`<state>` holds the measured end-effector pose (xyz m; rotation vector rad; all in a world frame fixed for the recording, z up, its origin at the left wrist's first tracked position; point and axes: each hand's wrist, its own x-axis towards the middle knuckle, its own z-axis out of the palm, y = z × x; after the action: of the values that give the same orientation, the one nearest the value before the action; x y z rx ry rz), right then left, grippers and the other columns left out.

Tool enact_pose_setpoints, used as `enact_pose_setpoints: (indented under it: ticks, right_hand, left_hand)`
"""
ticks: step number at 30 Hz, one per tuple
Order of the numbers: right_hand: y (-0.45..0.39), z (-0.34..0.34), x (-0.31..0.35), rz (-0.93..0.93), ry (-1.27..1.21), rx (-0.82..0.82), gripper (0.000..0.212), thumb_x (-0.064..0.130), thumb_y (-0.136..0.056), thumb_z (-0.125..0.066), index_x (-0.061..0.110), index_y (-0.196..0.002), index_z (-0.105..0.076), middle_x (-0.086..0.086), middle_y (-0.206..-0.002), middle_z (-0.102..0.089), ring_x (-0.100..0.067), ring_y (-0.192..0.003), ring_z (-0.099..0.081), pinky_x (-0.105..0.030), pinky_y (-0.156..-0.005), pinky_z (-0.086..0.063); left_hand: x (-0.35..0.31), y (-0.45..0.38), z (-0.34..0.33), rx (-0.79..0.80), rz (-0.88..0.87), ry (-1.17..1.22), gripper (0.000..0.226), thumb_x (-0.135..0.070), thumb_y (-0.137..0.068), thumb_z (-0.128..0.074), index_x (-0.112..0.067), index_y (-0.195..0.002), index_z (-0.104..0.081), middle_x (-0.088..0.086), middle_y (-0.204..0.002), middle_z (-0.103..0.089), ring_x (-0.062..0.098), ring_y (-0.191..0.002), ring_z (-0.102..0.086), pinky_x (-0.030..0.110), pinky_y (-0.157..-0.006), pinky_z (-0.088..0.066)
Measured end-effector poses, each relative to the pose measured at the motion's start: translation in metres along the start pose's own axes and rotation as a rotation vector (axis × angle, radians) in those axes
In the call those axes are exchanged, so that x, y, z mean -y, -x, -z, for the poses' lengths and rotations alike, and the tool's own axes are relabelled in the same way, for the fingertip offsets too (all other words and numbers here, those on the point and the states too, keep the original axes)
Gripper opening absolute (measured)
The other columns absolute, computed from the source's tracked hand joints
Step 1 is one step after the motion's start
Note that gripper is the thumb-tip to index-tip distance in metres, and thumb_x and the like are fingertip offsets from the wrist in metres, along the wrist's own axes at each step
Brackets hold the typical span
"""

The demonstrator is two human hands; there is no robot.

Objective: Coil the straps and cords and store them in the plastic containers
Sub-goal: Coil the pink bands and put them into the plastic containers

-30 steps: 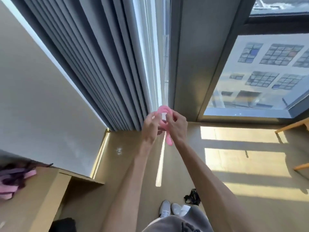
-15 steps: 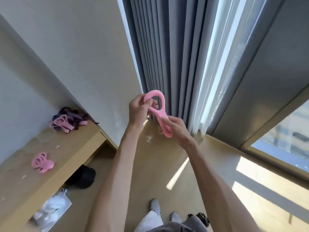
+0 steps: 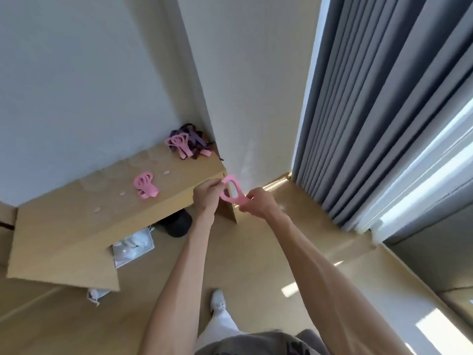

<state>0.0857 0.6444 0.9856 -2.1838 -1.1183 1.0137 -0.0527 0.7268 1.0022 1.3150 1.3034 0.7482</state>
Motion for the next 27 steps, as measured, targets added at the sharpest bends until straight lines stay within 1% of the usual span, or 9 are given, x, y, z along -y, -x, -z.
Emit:
enact_pose_setpoints:
  ticks: [3, 5, 8, 13, 15, 19, 22, 25, 27]
  right_hand:
    - [-0.032, -0.04, 0.039, 0.015, 0.091, 0.019, 0.041, 0.02, -0.073, -0.08, 0.014, -0.112, -0.068, 0.004, -0.077, -0.061, -0.01, -0.062, -0.058, -0.021, -0.052, -0.043]
    - [-0.053, -0.068, 0.065, 0.034, 0.16, 0.028, 0.041, 0.019, -0.075, -0.078, 0.017, -0.115, -0.068, 0.007, -0.076, -0.059, -0.01, -0.064, -0.059, -0.021, -0.055, -0.046]
    - [-0.085, -0.12, 0.103, 0.058, 0.244, 0.031, 0.035, 0.018, -0.081, -0.069, 0.019, -0.116, -0.067, -0.001, -0.095, -0.07, -0.021, -0.084, -0.067, -0.029, -0.071, -0.054]
    - [-0.139, -0.195, 0.171, 0.13, 0.385, 0.091, 0.026, 0.02, -0.084, -0.063, 0.018, -0.109, -0.068, -0.004, -0.095, -0.07, -0.025, -0.086, -0.067, -0.031, -0.072, -0.054]
    - [-0.16, -0.218, 0.197, 0.141, 0.408, 0.089, 0.023, 0.019, -0.085, -0.062, 0.018, -0.108, -0.067, -0.005, -0.094, -0.069, -0.026, -0.084, -0.066, -0.03, -0.068, -0.051]
    - [-0.191, -0.262, 0.238, 0.168, 0.427, 0.07, 0.021, 0.017, -0.086, -0.058, 0.016, -0.105, -0.066, -0.007, -0.092, -0.068, -0.028, -0.08, -0.064, -0.03, -0.064, -0.045]
    - [-0.214, -0.292, 0.252, 0.184, 0.477, 0.074, 0.019, 0.023, -0.089, -0.057, 0.013, -0.103, -0.065, -0.009, -0.093, -0.069, -0.03, -0.079, -0.064, -0.03, -0.064, -0.046]
    - [-0.243, -0.314, 0.261, 0.184, 0.501, 0.108, 0.023, 0.025, -0.09, -0.057, 0.012, -0.108, -0.063, -0.009, -0.095, -0.07, -0.03, -0.083, -0.067, -0.035, -0.07, -0.052]
    - [-0.267, -0.325, 0.269, 0.18, 0.484, 0.123, 0.025, 0.024, -0.09, -0.058, 0.012, -0.112, -0.06, -0.011, -0.097, -0.07, -0.032, -0.085, -0.066, -0.036, -0.071, -0.051]
  left_hand:
    - [0.013, -0.034, 0.059, 0.055, -0.041, -0.08, 0.012, -0.016, -0.076, -0.07, -0.025, -0.069, -0.074, -0.01, -0.061, -0.058, 0.015, -0.065, -0.05, 0.032, -0.062, -0.037]
    - [0.026, -0.062, 0.1, 0.048, -0.059, -0.176, 0.015, -0.009, -0.077, -0.069, -0.021, -0.074, -0.076, -0.011, -0.06, -0.059, 0.011, -0.06, -0.05, 0.026, -0.058, -0.035]
    - [0.046, -0.106, 0.155, -0.024, -0.014, -0.249, 0.025, 0.002, -0.073, -0.064, -0.015, -0.084, -0.078, -0.01, -0.068, -0.067, 0.009, -0.065, -0.057, 0.019, -0.057, -0.037]
    - [0.075, -0.171, 0.229, -0.068, -0.001, -0.307, 0.025, 0.002, -0.072, -0.059, -0.015, -0.082, -0.075, -0.012, -0.07, -0.067, 0.005, -0.067, -0.057, 0.01, -0.056, -0.036]
    - [0.081, -0.192, 0.257, -0.091, 0.001, -0.331, 0.027, 0.001, -0.073, -0.06, -0.016, -0.087, -0.075, -0.01, -0.079, -0.072, 0.005, -0.075, -0.062, 0.014, -0.061, -0.04]
    - [0.091, -0.227, 0.306, -0.162, 0.005, -0.322, 0.025, -0.001, -0.075, -0.061, -0.023, -0.082, -0.071, -0.016, -0.075, -0.069, 0.006, -0.072, -0.063, 0.022, -0.062, -0.048]
    - [0.1, -0.258, 0.331, -0.209, 0.021, -0.342, 0.019, -0.005, -0.078, -0.062, -0.021, -0.08, -0.072, -0.01, -0.074, -0.069, 0.015, -0.073, -0.064, 0.031, -0.067, -0.05]
    - [0.109, -0.294, 0.343, -0.194, 0.062, -0.394, 0.018, -0.005, -0.08, -0.061, -0.014, -0.086, -0.075, 0.0, -0.079, -0.072, 0.023, -0.076, -0.064, 0.038, -0.07, -0.05]
    - [0.114, -0.321, 0.348, -0.193, 0.082, -0.436, 0.016, -0.004, -0.082, -0.06, -0.01, -0.086, -0.075, 0.005, -0.079, -0.071, 0.027, -0.077, -0.063, 0.042, -0.071, -0.049]
